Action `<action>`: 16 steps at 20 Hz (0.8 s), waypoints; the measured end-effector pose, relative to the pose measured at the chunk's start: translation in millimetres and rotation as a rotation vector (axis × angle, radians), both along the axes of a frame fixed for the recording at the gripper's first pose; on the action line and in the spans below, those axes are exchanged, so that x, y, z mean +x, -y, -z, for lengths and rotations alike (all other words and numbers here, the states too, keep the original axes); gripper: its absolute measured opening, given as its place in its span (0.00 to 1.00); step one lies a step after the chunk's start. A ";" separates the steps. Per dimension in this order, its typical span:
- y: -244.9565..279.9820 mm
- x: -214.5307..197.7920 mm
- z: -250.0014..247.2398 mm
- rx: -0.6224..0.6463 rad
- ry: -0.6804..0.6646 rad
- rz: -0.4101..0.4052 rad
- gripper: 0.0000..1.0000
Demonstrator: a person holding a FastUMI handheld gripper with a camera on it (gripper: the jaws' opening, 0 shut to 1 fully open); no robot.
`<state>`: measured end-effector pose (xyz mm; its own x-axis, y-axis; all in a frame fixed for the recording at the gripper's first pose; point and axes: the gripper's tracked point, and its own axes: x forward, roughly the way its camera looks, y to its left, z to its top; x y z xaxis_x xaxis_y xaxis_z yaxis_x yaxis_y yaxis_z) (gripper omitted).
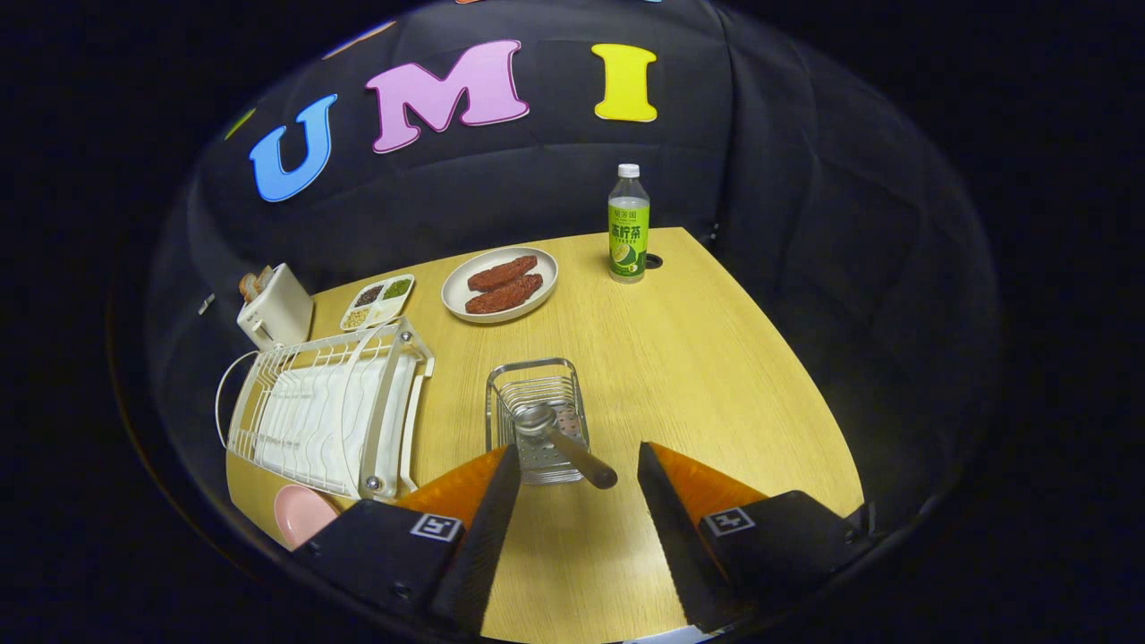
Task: Take the plate from the dish rack, then take the spoon from the basket and place it into the plate.
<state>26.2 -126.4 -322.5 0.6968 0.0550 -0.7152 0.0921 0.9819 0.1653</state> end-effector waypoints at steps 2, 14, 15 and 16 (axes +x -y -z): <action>-1.9 3.6 2.4 0.010 -0.008 -0.001 0.69; -28.8 1.1 -1.9 0.043 -0.030 -0.078 0.10; -29.7 0.5 -3.4 0.042 -0.033 -0.074 0.10; -29.1 -0.4 -5.8 0.039 -0.034 -0.071 0.10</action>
<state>25.9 -97.3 -316.7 0.6656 0.1318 -0.7345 0.0282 0.9791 0.2012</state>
